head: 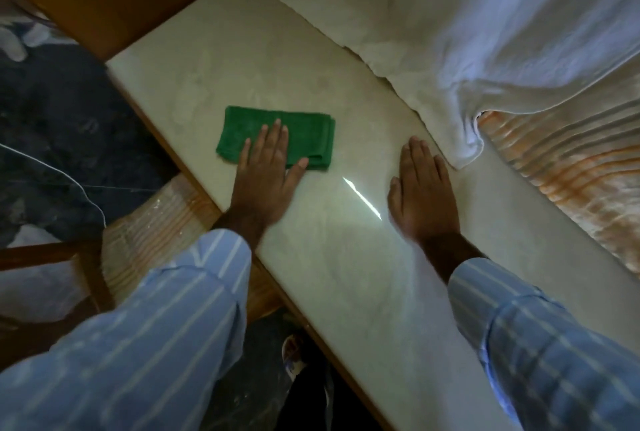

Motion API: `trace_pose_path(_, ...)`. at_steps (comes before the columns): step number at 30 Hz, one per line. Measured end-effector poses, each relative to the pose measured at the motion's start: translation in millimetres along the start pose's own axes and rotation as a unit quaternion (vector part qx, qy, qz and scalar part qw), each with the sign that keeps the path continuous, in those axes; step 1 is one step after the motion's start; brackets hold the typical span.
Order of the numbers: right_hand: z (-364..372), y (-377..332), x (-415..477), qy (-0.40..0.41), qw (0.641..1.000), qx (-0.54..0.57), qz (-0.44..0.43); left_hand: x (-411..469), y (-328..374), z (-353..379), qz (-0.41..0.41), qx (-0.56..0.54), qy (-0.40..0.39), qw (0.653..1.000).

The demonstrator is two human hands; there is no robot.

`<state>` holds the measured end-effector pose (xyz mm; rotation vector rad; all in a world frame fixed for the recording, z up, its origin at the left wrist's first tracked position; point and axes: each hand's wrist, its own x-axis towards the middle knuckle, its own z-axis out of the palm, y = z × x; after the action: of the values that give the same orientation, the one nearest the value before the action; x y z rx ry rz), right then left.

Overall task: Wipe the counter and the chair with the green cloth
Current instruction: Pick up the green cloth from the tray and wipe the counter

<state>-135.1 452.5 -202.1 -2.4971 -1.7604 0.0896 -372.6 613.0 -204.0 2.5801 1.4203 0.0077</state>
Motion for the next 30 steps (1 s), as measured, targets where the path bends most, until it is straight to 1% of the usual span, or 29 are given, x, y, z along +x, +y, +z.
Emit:
trace_pose_path(4,0,-34,36,-0.022,0.996,0.068,-0.055,14,6,-2,-0.017,0.003,-0.023,1.000)
trace_pose_path(7,0,-75,65,-0.008,0.986,0.164,-0.031,19,2,-12,-0.004,-0.048,-0.031,0.998)
trace_pose_path(8,0,-89,74,0.002,0.979,0.205,-0.010,22,-2,-19,-0.013,-0.069,-0.002,0.998)
trace_pose_path(9,0,-102,82,0.012,0.971,0.240,0.015,24,-9,-26,-0.036,-0.079,0.052,0.995)
trace_pose_path(10,1,-111,88,0.021,0.964,0.262,0.038,27,-15,-32,-0.080,-0.074,0.112,0.988)
trace_pose_path(11,2,-119,93,0.028,0.961,0.271,0.052,28,-23,-37,-0.143,-0.070,0.143,0.977)
trace_pose_path(12,3,-126,97,0.033,0.958,0.280,0.060,28,-29,-41,-0.205,-0.078,0.137,0.966)
trace_pose_path(13,3,-133,100,0.036,0.953,0.294,0.066,27,-35,-44,-0.250,-0.089,0.108,0.958)
trace_pose_path(15,4,-144,103,0.041,0.935,0.341,0.083,30,-43,-45,-0.283,-0.117,0.065,0.950)
trace_pose_path(16,4,-151,104,0.036,0.923,0.372,0.092,32,-48,-48,-0.296,-0.147,0.060,0.942)
trace_pose_path(18,2,-167,105,0.002,0.893,0.435,0.111,33,-58,-54,-0.336,-0.236,0.052,0.910)
trace_pose_path(21,-2,-192,106,-0.034,0.869,0.478,0.125,20,-79,-56,-0.384,-0.363,0.041,0.848)
trace_pose_path(23,-5,-209,103,-0.046,0.848,0.512,0.129,-3,-98,-56,-0.391,-0.476,0.070,0.785)
trace_pose_path(26,-6,-239,93,-0.093,0.804,0.573,0.128,-49,-132,-53,-0.390,-0.597,0.131,0.689)
trace_pose_path(28,-3,-267,78,-0.127,0.798,0.577,0.119,-85,-156,-44,-0.373,-0.655,0.156,0.638)
trace_pose_path(29,-1,-282,69,-0.139,0.801,0.571,0.117,-104,-169,-38,-0.370,-0.669,0.166,0.623)
trace_pose_path(30,1,-296,58,-0.149,0.805,0.563,0.114,-122,-179,-32,-0.376,-0.671,0.174,0.615)
